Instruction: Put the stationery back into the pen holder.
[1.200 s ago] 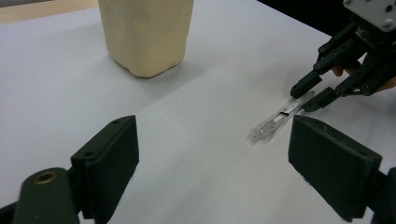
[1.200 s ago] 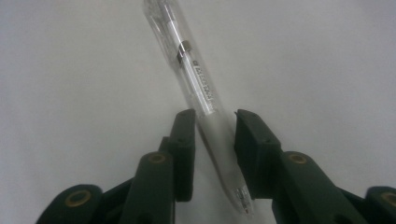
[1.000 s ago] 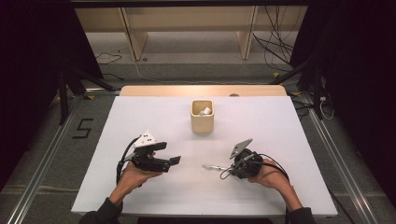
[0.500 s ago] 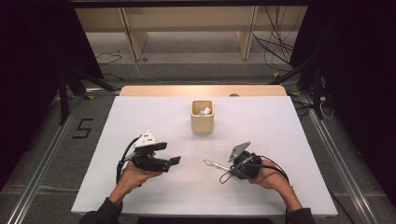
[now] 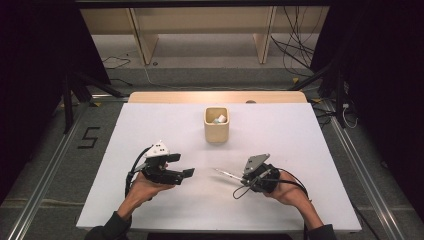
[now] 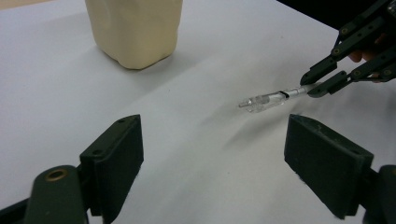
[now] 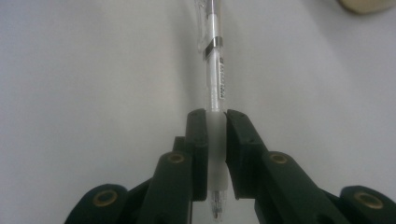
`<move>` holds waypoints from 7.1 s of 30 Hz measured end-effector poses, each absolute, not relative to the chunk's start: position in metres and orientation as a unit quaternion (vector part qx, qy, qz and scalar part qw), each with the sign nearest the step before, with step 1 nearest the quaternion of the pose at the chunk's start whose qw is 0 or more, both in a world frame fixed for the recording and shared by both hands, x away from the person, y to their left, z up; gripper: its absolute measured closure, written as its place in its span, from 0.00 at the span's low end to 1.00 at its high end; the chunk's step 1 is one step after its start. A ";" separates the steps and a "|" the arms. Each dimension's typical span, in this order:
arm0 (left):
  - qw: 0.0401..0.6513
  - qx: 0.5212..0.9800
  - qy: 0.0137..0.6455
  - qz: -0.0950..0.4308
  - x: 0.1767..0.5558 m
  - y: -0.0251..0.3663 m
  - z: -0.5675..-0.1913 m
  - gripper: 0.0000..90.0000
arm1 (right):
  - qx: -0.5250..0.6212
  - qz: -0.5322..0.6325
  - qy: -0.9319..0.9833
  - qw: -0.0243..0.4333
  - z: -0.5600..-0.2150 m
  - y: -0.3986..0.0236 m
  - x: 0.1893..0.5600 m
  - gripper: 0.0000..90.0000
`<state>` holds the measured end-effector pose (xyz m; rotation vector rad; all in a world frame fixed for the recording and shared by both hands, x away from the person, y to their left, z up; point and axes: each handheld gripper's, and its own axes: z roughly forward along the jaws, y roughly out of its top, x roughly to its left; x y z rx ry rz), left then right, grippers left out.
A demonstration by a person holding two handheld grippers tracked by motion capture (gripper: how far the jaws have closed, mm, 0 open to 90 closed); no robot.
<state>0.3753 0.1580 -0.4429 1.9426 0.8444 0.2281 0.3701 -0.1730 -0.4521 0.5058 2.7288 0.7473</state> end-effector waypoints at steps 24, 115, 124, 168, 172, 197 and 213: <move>0.480 0.809 0.324 0.098 0.371 0.156 -0.435 0.20 | -0.004 0.269 0.887 0.376 -0.443 -0.138 0.320 0.89; 0.261 0.960 0.099 -0.013 0.369 0.063 -0.429 0.87 | -0.215 0.186 0.831 0.479 -0.471 -0.103 0.279 0.89; 0.270 0.956 0.113 -0.004 0.374 0.070 -0.431 0.88 | -0.182 0.196 0.835 0.481 -0.466 -0.108 0.279 0.78; 0.484 0.789 0.363 0.105 0.417 0.139 -0.414 0.87 | 0.302 0.495 0.793 0.188 -0.450 -0.201 0.313 0.39; 0.499 0.774 0.373 0.115 0.420 0.141 -0.412 0.87 | 0.315 0.496 0.789 0.180 -0.452 -0.205 0.313 0.39; 0.562 0.703 0.416 0.129 0.486 0.123 -0.388 0.87 | 0.342 0.510 0.774 0.153 -0.461 -0.218 0.304 0.36; 0.577 0.689 0.412 0.150 0.521 0.107 -0.367 0.87 | 0.336 0.513 0.776 0.145 -0.463 -0.218 0.299 0.34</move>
